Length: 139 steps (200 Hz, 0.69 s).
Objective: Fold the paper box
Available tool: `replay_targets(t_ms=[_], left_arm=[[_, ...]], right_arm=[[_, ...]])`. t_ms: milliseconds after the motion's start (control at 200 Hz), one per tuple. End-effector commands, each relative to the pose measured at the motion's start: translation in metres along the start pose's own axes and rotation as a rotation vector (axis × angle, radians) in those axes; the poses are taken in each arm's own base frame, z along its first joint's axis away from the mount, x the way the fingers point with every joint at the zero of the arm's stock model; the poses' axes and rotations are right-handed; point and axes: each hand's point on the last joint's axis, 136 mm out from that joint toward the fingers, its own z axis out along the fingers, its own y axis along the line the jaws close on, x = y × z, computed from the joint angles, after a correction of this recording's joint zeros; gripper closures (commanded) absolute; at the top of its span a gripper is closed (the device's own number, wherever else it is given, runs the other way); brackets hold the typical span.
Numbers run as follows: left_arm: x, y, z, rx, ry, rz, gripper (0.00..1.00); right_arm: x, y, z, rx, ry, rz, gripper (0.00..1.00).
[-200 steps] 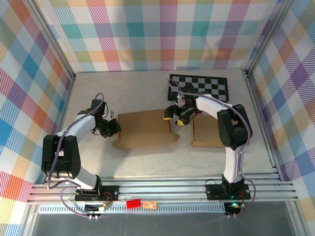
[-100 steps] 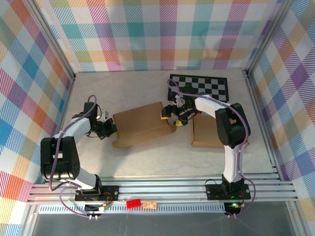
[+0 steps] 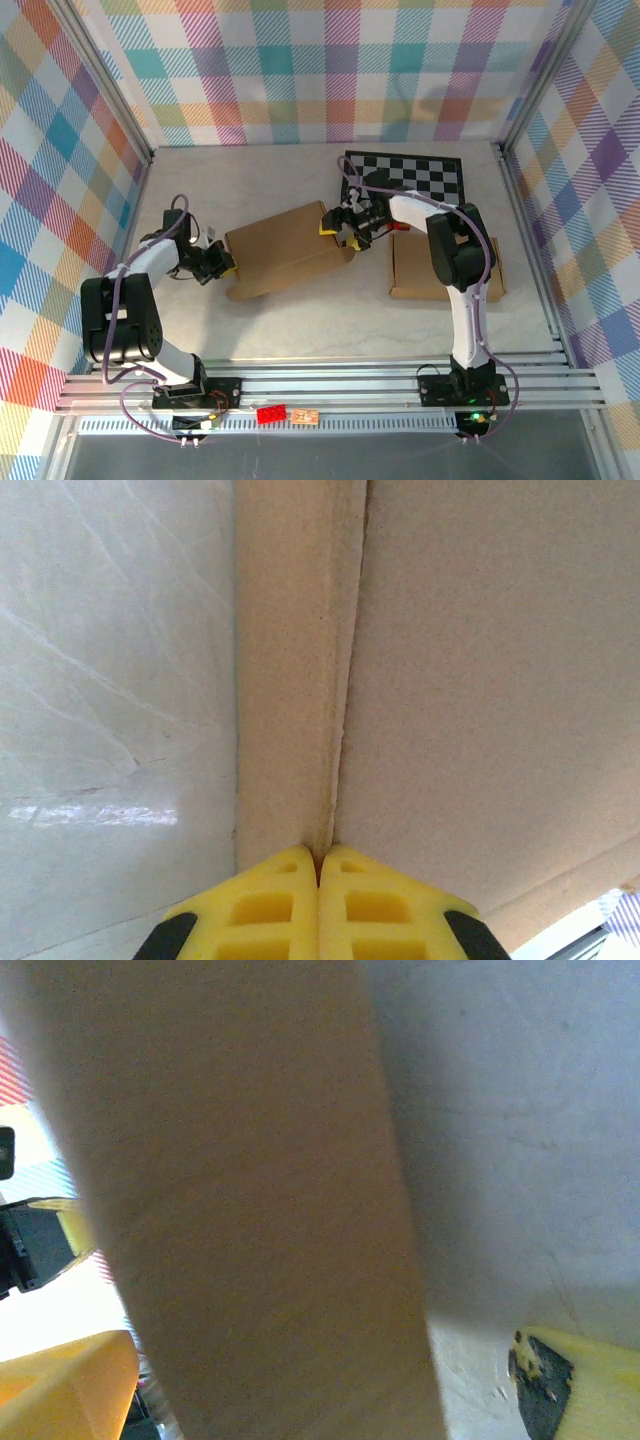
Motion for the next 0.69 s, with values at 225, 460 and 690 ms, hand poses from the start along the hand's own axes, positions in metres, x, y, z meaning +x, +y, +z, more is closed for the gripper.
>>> replay_targets(t_ms=[225, 460, 690], left_arm=[[0.022, 0.062, 0.013, -0.207, 0.090, -0.109, 1.00], [0.019, 0.060, 0.016, -0.191, 0.091, -0.104, 1.00], [0.009, 0.042, 0.009, -0.122, 0.050, -0.076, 0.93]], right_arm=[[-0.002, 0.041, 0.014, -0.190, 0.062, -0.045, 0.14], [0.005, 0.068, 0.020, -0.257, 0.077, -0.055, 0.24], [0.011, 0.079, 0.009, -0.275, 0.047, 0.009, 0.33]])
